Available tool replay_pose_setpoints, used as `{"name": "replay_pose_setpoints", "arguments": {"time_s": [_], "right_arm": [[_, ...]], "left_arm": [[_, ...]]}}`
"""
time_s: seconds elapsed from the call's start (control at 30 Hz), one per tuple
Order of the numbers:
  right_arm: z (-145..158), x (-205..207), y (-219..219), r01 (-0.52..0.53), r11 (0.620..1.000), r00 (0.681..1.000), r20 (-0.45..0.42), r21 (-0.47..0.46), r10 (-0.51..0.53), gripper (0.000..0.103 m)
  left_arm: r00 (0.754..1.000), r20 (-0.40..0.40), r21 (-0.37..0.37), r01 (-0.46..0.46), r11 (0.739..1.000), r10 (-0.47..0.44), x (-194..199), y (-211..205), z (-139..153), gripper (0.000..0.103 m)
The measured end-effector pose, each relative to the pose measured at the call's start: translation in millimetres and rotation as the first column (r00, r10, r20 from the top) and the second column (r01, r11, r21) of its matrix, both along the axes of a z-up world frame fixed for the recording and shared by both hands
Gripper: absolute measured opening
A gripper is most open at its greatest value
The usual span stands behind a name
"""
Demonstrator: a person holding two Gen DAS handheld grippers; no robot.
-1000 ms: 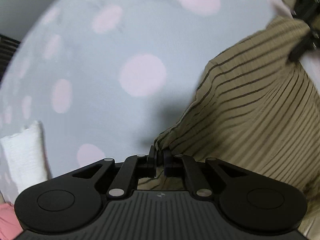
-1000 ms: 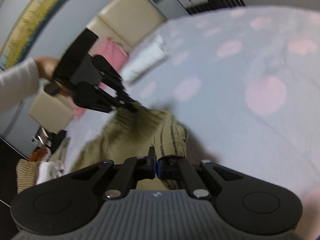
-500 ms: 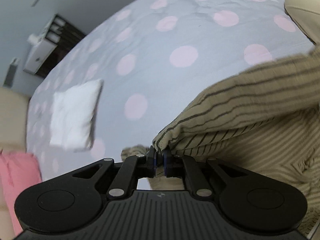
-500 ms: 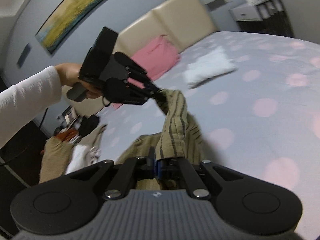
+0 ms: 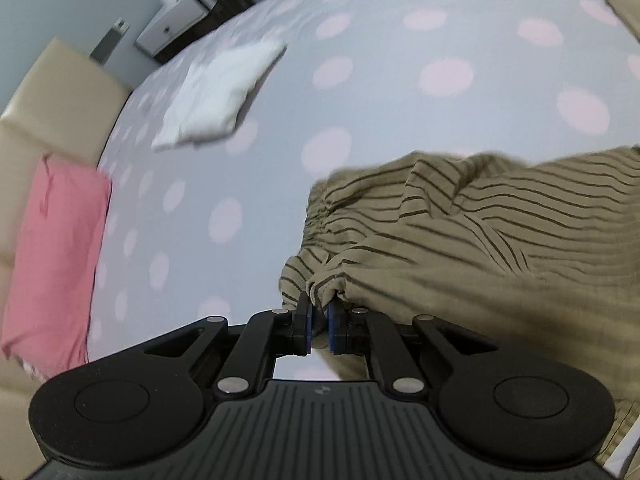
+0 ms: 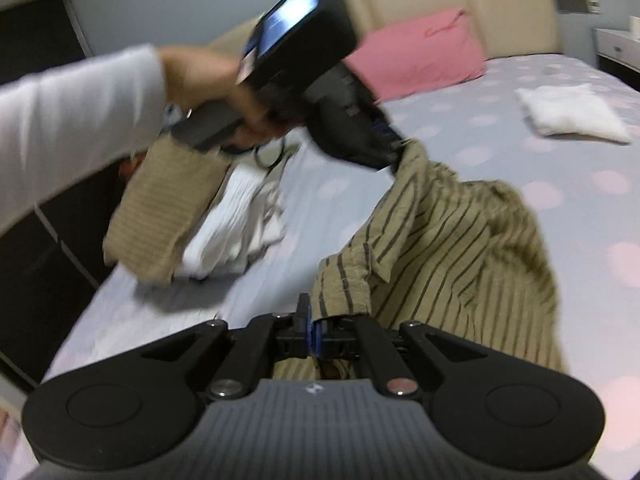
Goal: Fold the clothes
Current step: 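Lift the trousers with both grippers and release them onto the bed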
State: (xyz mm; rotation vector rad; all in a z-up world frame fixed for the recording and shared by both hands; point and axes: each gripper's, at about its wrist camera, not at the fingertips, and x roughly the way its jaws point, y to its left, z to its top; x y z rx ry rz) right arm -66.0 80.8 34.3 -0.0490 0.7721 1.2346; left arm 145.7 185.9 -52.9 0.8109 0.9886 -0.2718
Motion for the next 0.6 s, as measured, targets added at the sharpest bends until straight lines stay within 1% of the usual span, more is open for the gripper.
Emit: {"name": "replay_pose_setpoints", "arguments": {"time_s": [0.1, 0.17, 0.2, 0.3, 0.33, 0.37, 0.4, 0.43, 0.47, 0.5, 0.53, 0.57, 0.6], "right_arm": [[-17.3, -28.7, 30.3, -0.022, 0.999, 0.999, 0.026, -0.043, 0.023, 0.002], [-27.5, -39.4, 44.3, -0.02, 0.998, 0.999, 0.036, -0.067, 0.022, 0.002], [-32.4, -42.6, 49.5, -0.022, 0.996, 0.999, 0.033, -0.081, 0.025, 0.002], [-44.3, -50.6, 64.8, -0.032, 0.993, 0.999, 0.018, -0.114, 0.034, 0.002], [-47.6, -52.6, 70.3, -0.04, 0.991, 0.999, 0.017, -0.125, 0.043, 0.002], [-50.9, -54.5, 75.8, -0.049, 0.989, 0.999, 0.014, -0.137, 0.052, 0.003], [-54.9, -55.1, 80.8, -0.064, 0.986, 0.998, -0.002, -0.155, 0.064, 0.006], [-58.9, -55.7, 85.9, -0.078, 0.982, 0.997, -0.019, -0.172, 0.076, 0.016], [-63.0, -55.9, 90.7, -0.094, 0.977, 0.995, -0.041, -0.19, 0.088, 0.023], [-68.4, -53.2, 93.8, -0.12, 0.971, 0.99, -0.1, -0.205, 0.102, 0.052], [-71.2, -49.2, 91.6, -0.14, 0.97, 0.981, -0.16, -0.201, 0.109, 0.073], [-71.8, -44.1, 84.2, -0.147, 0.974, 0.972, -0.21, -0.175, 0.109, 0.074], [-68.7, -37.7, 70.6, -0.141, 0.981, 0.965, -0.241, -0.137, 0.105, 0.074]], "left_arm": [[0.999, 0.014, 0.006, -0.041, 0.999, 0.041, -16.5, 17.0, -12.1, 0.007], [0.997, 0.024, 0.019, -0.073, 0.997, 0.073, -24.1, 25.5, -21.1, 0.012], [0.996, 0.03, 0.035, -0.087, 0.996, 0.086, -25.2, 27.6, -26.0, 0.013], [0.99, 0.048, 0.108, -0.134, 0.985, 0.129, -29.1, 33.8, -40.5, 0.021], [0.987, 0.062, 0.139, -0.157, 0.978, 0.149, -29.6, 35.9, -44.7, 0.027], [0.983, 0.076, 0.169, -0.18, 0.969, 0.169, -30.1, 37.9, -49.0, 0.03], [0.976, 0.099, 0.2, -0.209, 0.957, 0.192, -31.1, 39.8, -52.0, 0.034], [0.966, 0.137, 0.231, -0.246, 0.941, 0.219, -31.3, 41.8, -53.5, 0.034], [0.95, 0.183, 0.261, -0.293, 0.92, 0.251, -29.5, 44.6, -54.1, 0.036], [0.928, 0.231, 0.282, -0.35, 0.893, 0.291, -26.3, 48.3, -52.6, 0.039], [0.898, 0.28, 0.286, -0.417, 0.863, 0.341, -22.5, 52.7, -48.0, 0.048], [0.863, 0.32, 0.264, -0.478, 0.838, 0.391, -20.5, 57.2, -39.8, 0.049], [0.827, 0.352, 0.229, -0.53, 0.817, 0.438, -19.8, 61.4, -30.0, 0.05]]}}
